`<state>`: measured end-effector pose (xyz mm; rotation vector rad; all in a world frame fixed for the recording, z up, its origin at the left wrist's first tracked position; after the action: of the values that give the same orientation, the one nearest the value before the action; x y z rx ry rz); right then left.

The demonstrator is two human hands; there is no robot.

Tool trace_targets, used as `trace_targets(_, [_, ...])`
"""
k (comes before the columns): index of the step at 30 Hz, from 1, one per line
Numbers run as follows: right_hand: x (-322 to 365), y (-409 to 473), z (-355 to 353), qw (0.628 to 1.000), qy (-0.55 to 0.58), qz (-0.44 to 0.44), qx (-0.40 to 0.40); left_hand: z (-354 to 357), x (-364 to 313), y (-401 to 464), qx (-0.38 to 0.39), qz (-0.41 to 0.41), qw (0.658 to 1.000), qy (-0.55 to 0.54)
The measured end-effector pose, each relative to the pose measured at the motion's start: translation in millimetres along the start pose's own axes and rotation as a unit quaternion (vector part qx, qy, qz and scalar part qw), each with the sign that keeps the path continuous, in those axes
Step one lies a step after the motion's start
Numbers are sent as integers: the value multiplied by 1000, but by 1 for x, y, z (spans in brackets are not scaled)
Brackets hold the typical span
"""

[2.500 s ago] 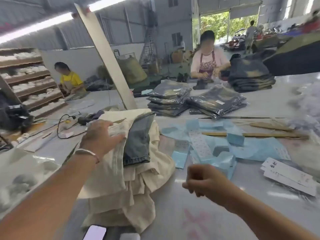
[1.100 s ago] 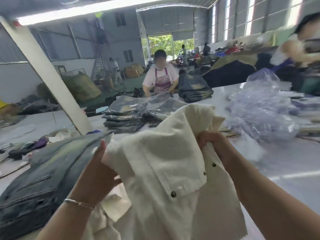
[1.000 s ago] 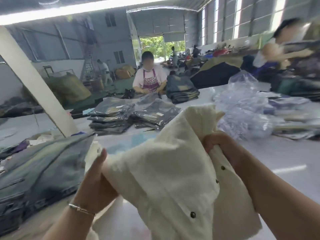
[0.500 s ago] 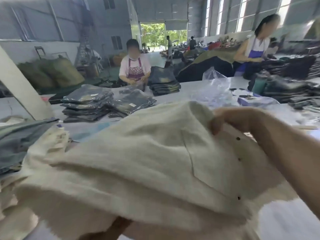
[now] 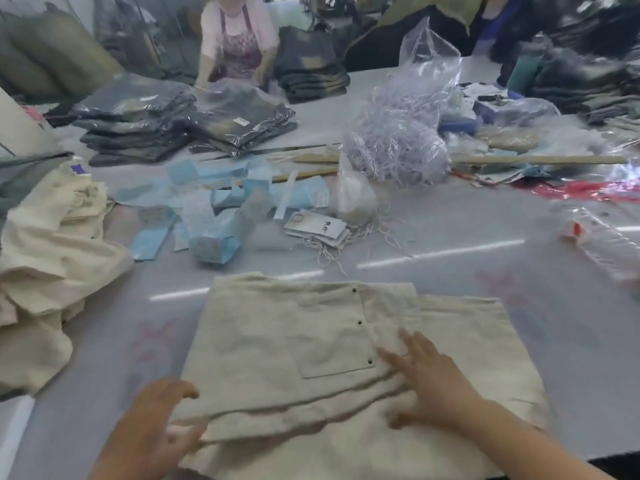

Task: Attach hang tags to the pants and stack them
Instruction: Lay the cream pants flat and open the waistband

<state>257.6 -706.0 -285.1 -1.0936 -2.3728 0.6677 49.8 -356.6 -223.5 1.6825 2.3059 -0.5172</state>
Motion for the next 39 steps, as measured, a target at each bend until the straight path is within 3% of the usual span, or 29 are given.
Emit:
trace_targets(1, [0, 0, 0, 999, -10, -2, -39, 18, -17, 5, 99, 65, 991, 62])
trace_targets(4, [-6, -4, -1, 990, 15, 6, -142, 45, -39, 23, 166, 176, 956, 168])
trace_targets(6, [-21, -5, 1, 977, 83, 83, -175, 48, -48, 32, 201, 220, 939, 172])
trace_targets(8, [-22, -7, 2, 968, 103, 138, -184, 51, -50, 40, 164, 265, 928, 205])
trace_targets(10, [-12, -2, 1, 966, 65, 127, -214, 48, -49, 45, 145, 252, 934, 208])
trace_targets(12, [-5, 2, -4, 955, 126, 109, -247, 43, -46, 49, 124, 226, 943, 210])
trace_targets(15, [-7, -4, -35, 884, 334, 99, -312, 29, -37, 57, 72, 167, 963, 199])
trace_targets(17, [1, -24, -75, 833, 384, 75, -390, 15, -29, 64, 69, 94, 978, 173])
trace_targets(19, [19, -55, -116, 816, 339, 39, -466, 0, -26, 68, 32, 67, 986, 151])
trace_targets(22, [36, -113, -160, 788, 206, 3, -580, -31, -44, 60, -50, 151, 985, 72])
trace_targets(25, [25, -161, -157, 757, 167, -22, -631, -42, -69, 45, -108, 240, 964, 33])
trace_targets(27, [5, -179, -121, 756, 183, -10, -629, -20, -82, 40, 1, 270, 962, 45])
trace_targets(29, [-20, -182, -63, 765, 236, 54, -597, 14, -73, 28, 222, 239, 945, 23])
trace_targets(32, [-57, -162, 31, 831, 320, 182, -417, 48, -68, 32, 317, 215, 923, -34])
trace_targets(33, [-65, -153, 54, 858, 336, 197, -335, 50, -59, 48, 290, 187, 938, -39])
trace_targets(34, [-70, -148, 67, 874, 348, 203, -271, 40, -58, 66, 201, 153, 965, -65])
trace_targets(35, [-74, -147, 69, 882, 349, 201, -246, 34, -54, 77, 147, 147, 976, -68])
trace_targets(38, [-78, -150, 51, 873, 332, 220, -282, 33, -45, 95, 98, 14, 995, -18])
trace_targets(39, [-75, -152, 40, 865, 326, 229, -304, 36, -52, 96, 97, 26, 995, -17])
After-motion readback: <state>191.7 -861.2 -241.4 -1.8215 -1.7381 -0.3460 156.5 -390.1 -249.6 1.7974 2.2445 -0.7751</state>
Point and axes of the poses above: each hand's wrist, its own y-axis towards the middle knuckle, its own z-axis out of the palm, x = y × z, the point moved 5 cm from there along y, towards the middle knuckle, and after that the axes turned 11 degrees about x, right-handed, at the moved point
